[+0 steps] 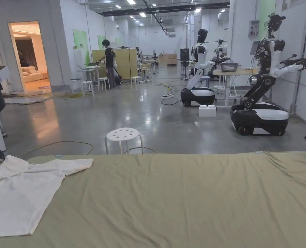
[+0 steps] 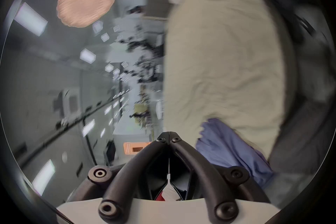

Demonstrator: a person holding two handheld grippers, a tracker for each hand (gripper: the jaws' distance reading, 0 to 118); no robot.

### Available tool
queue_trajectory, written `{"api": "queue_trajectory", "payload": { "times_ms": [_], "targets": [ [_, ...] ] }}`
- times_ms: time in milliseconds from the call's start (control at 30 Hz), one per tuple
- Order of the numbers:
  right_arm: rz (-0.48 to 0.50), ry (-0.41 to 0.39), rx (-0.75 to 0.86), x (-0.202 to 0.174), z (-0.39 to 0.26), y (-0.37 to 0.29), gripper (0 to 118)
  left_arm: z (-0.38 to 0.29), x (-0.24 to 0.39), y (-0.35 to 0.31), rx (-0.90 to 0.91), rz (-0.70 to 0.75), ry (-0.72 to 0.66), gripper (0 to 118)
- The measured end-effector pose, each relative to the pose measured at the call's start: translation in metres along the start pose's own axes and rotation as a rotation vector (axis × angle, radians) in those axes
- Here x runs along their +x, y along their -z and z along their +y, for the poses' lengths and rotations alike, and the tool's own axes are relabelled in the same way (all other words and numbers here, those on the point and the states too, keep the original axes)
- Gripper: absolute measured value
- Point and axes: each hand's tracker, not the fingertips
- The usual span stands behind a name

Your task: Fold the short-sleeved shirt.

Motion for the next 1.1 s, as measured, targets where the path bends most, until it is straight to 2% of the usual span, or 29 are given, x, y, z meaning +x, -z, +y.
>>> {"api": "queue_trajectory", "payload": {
  "times_ms": [33, 67, 100, 133, 167, 200, 300, 367, 433, 467, 500, 633, 1100],
  "targets": [
    [0.023, -0.05, 0.016, -0.007, 0.0, 0.0, 0, 0.0, 0.008, -0.001, 0.013, -0.019, 0.03, 0],
    [0.032, -0.053, 0.039, -0.008, -0.002, 0.0, 0, 0.002, 0.005, -0.001, 0.017, -0.006, 0.003, 0],
    [0.029, 0.027, 0.054, -0.003, -0.008, 0.001, 0, 0.003, -0.007, -0.003, 0.045, -0.003, -0.084, 0],
    [0.023, 0.166, 0.028, 0.008, -0.011, 0.006, 0, 0.003, -0.03, -0.006, 0.052, -0.011, -0.274, 0],
    [0.007, 0.352, -0.023, 0.024, -0.016, 0.009, 0, -0.001, -0.056, -0.008, 0.056, 0.01, -0.5, 0],
    [-0.02, 0.503, -0.042, 0.036, -0.019, 0.01, 0, -0.008, -0.074, -0.009, 0.068, 0.055, -0.683, 0],
    [-0.087, 1.127, -0.053, 0.071, -0.042, 0.003, 0, -0.042, -0.128, -0.017, 0.122, 0.176, -1.251, 0],
    [-0.112, 1.54, -0.049, 0.07, -0.067, 0.001, 0, -0.072, -0.132, -0.019, 0.214, 0.163, -1.636, 0],
    [-0.08, 1.805, -0.043, 0.06, -0.08, -0.001, 0, -0.079, -0.121, -0.015, 0.209, 0.138, -1.765, 0],
    [-0.048, 1.872, -0.058, 0.054, -0.081, 0.001, 0, -0.075, -0.117, -0.014, 0.17, 0.149, -1.741, 0],
    [-0.03, 1.914, -0.073, 0.05, -0.084, 0.004, 0, -0.069, -0.115, -0.015, 0.154, 0.168, -1.676, 0],
    [-0.041, 1.819, -0.082, 0.05, -0.079, 0.006, 0, -0.065, -0.11, -0.017, 0.223, 0.12, -1.709, 0],
    [-0.048, 1.797, -0.073, 0.059, -0.073, 0.0, 0, -0.062, -0.113, -0.017, 0.223, 0.113, -1.686, 0]
  ]
}}
